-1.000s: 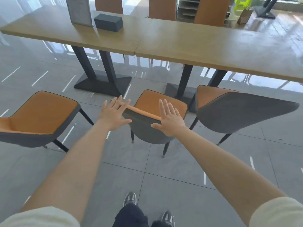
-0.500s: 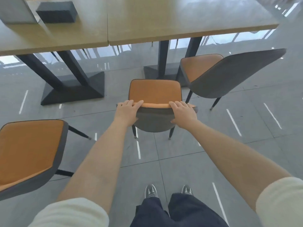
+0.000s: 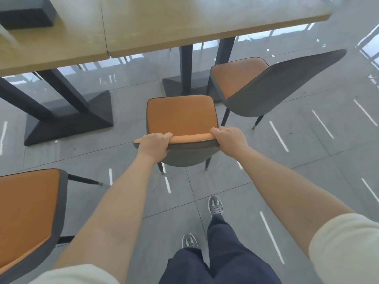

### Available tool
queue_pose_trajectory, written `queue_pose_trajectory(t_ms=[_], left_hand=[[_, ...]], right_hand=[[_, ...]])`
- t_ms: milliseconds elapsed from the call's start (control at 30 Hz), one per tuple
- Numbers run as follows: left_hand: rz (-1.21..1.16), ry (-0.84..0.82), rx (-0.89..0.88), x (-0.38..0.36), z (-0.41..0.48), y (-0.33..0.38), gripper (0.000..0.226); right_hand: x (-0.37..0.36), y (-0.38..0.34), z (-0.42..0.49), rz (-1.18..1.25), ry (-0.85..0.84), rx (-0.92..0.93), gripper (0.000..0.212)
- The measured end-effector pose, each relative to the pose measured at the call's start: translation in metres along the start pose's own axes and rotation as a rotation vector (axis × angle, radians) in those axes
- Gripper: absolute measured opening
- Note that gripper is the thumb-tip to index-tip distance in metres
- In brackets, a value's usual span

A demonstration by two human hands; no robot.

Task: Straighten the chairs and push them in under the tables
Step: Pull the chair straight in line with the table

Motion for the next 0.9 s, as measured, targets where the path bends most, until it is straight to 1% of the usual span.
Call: queue_pose_trajectory(t_ms=[133, 333, 533, 900], left_hand=[[-0.009, 0.015, -0.009, 0.006, 0.031, 0.006, 0.027], [-0.014, 0.006, 0.011, 0.016, 0.087, 0.002, 0.032], [-0.083, -0.019, 0.098, 0.034, 0.15, -0.005, 0.031], [-0.063, -0.035, 0.142, 0.043, 0.186, -0.01, 0.032]], right_hand=[[0.007, 0.026, 0.03, 0.015, 0.021, -0.022, 0.024], [0.018, 0.059, 0.086, -0.016, 0.018, 0.035, 0.027], [0.044, 0.094, 0.15, 0.011, -0.021, 0.082, 0.033], [0.055, 0.112, 0.192, 0.034, -0.045, 0.103, 0.033]])
Point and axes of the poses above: each hand's wrist, its own z-axis towards the middle knuckle, its own x-axis out of the back of the hand, y = z × x, the point moved 5 cm from there along z, towards the middle knuckle, and after that the axes turned 1 degree about -x, right-handed, at the moved point
